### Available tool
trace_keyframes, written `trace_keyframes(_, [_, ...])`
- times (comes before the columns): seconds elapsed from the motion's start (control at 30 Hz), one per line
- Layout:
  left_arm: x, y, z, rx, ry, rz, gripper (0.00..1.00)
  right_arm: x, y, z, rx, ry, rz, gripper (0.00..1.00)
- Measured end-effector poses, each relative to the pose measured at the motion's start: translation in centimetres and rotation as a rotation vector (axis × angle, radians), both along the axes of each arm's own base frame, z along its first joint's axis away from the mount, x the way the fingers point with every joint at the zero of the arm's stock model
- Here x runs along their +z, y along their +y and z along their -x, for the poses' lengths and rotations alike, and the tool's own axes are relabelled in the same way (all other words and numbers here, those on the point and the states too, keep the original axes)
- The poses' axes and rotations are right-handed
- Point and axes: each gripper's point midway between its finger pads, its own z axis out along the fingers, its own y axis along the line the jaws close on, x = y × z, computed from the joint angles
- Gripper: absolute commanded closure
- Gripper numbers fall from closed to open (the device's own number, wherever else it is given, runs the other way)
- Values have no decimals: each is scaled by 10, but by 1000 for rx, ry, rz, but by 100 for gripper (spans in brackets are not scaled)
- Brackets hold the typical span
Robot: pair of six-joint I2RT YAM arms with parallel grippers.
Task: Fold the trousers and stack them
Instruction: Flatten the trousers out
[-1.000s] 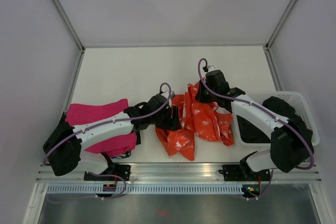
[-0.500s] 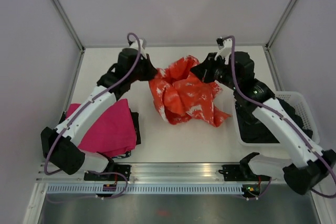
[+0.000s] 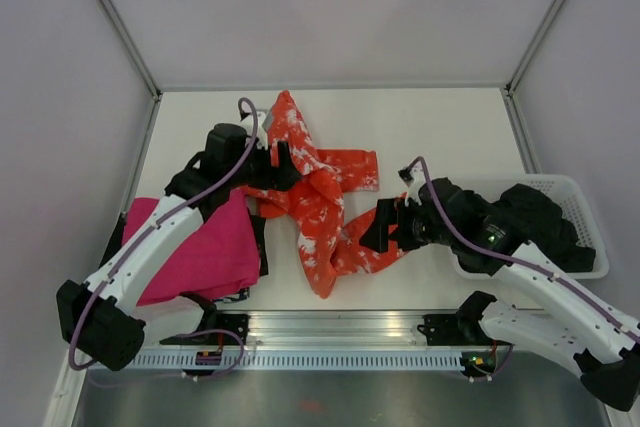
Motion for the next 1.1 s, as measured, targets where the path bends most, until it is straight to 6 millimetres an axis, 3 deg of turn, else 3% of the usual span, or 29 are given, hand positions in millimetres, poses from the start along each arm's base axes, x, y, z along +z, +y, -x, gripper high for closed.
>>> trace_keyframes(0.07, [-20,10,18,9,50,-28,2,36,-1,-20,-56,-92,-11,2])
trace_keyframes(0.13, [-30,23,34,35,78,-49,0,76,5,-55,-126,-204,-35,2])
trace_keyframes(0.23, [-17,45,47,132,48,-53,0,103,17,-123,-235,-307,-64,9])
trace_keyframes(0.3, [-8,56,50,204,33,-36,0,87,19,-168,-290,-300,-51,14])
trace_keyframes(0.4, [-4,71,56,311,45,-13,0,30,26,-213,-295,-223,10,20])
trace_keyframes(0.5, [-11,80,58,387,88,-15,0,-22,47,-221,-213,-136,53,20])
trace_keyframes(0.57, [-19,84,60,417,117,-24,0,-46,60,-217,-154,-97,80,19])
trace_keyframes(0.7, [-29,82,65,441,168,-1,1,-64,85,-211,-82,-92,78,19])
trace_keyframes(0.8, [-41,71,68,437,219,66,3,-63,101,-215,-67,-122,30,26])
trace_keyframes(0.9, [-63,56,69,429,287,140,5,-69,109,-224,-80,-135,-6,51])
trace_keyframes(0.93, [-68,53,68,428,306,155,5,-75,111,-226,-84,-128,-10,68])
trace_keyframes(1.03, [-84,40,62,438,369,198,5,-93,113,-228,-92,-96,-9,100])
trace_keyframes(1.1, [-89,32,53,441,390,226,6,-101,112,-228,-95,-78,0,100])
